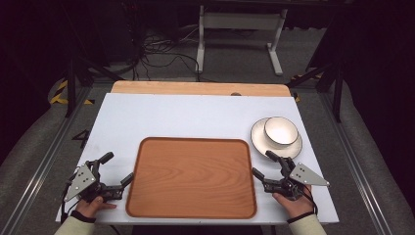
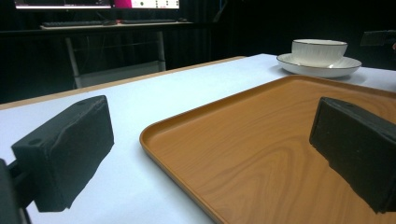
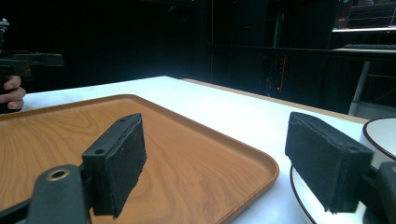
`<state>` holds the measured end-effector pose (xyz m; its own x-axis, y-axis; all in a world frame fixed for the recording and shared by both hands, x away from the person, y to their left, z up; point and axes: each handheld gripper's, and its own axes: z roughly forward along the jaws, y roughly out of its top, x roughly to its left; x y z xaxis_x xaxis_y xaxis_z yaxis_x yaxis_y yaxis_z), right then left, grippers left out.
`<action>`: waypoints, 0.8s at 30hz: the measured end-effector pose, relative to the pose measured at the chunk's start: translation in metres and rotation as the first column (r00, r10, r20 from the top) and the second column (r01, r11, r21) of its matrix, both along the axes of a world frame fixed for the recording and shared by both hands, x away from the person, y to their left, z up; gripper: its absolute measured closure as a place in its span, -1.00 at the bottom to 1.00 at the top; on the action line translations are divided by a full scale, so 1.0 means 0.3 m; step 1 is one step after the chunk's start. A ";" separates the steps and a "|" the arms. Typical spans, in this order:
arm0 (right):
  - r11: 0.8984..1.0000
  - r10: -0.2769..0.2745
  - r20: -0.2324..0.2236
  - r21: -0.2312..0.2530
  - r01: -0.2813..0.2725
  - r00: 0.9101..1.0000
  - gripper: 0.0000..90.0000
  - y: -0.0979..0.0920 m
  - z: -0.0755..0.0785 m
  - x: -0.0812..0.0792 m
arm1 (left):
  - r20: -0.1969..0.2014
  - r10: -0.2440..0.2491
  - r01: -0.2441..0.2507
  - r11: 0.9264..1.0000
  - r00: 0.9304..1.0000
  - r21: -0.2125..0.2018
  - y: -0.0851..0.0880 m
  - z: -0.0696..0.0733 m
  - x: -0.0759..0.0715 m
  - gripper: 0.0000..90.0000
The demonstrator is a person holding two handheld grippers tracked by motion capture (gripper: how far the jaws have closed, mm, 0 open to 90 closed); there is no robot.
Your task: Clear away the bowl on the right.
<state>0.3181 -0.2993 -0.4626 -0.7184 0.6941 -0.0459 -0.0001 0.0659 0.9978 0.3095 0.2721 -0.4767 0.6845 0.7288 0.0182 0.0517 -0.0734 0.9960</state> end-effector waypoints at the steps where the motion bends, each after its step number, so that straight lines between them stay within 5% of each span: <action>1: 1.000 -0.001 -0.003 0.000 0.001 1.000 -0.57 0.000 0.000 -0.001 | 0.001 -0.001 0.001 1.000 1.000 0.000 0.000 0.000 0.000 -0.99; 18: 0.999 0.016 -0.036 -0.029 -0.017 0.999 -0.45 0.010 0.007 0.008 | -0.003 0.001 -0.001 1.000 1.000 -0.001 0.001 0.000 0.000 -0.99; 24: 0.999 0.020 -0.049 -0.028 -0.022 0.999 -0.45 0.025 0.053 0.011 | -0.003 0.002 -0.002 1.000 1.000 -0.002 0.001 0.000 0.000 -0.99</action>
